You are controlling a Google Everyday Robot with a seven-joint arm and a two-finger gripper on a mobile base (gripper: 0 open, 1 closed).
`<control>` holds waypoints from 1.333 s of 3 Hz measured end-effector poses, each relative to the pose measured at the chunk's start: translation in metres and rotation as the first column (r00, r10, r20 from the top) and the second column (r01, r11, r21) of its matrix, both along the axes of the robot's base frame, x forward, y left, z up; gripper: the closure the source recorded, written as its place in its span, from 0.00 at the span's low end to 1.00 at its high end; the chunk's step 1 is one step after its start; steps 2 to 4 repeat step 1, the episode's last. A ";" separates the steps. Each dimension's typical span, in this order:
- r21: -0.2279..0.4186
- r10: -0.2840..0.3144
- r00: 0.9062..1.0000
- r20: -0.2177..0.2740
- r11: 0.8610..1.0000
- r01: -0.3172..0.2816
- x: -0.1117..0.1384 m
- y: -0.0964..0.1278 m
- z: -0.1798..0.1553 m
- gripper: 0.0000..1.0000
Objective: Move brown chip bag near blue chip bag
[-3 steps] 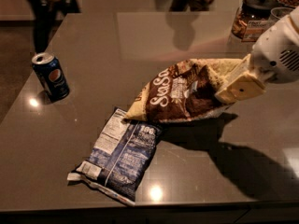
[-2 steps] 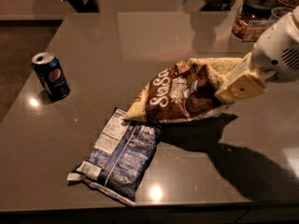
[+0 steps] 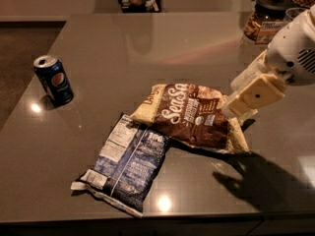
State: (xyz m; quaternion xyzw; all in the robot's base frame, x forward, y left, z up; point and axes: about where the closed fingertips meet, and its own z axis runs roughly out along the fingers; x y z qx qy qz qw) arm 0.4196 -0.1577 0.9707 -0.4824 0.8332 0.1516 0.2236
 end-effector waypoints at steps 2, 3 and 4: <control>-0.001 0.000 1.000 0.006 1.000 0.000 -0.001 0.001 0.002 0.00; -0.001 0.000 1.000 0.006 1.000 0.000 -0.001 0.001 0.002 0.00; -0.001 0.000 1.000 0.006 1.000 0.000 -0.001 0.001 0.002 0.00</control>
Offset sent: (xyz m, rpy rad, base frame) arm 0.0000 0.0000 0.0000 0.0000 0.0000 0.0000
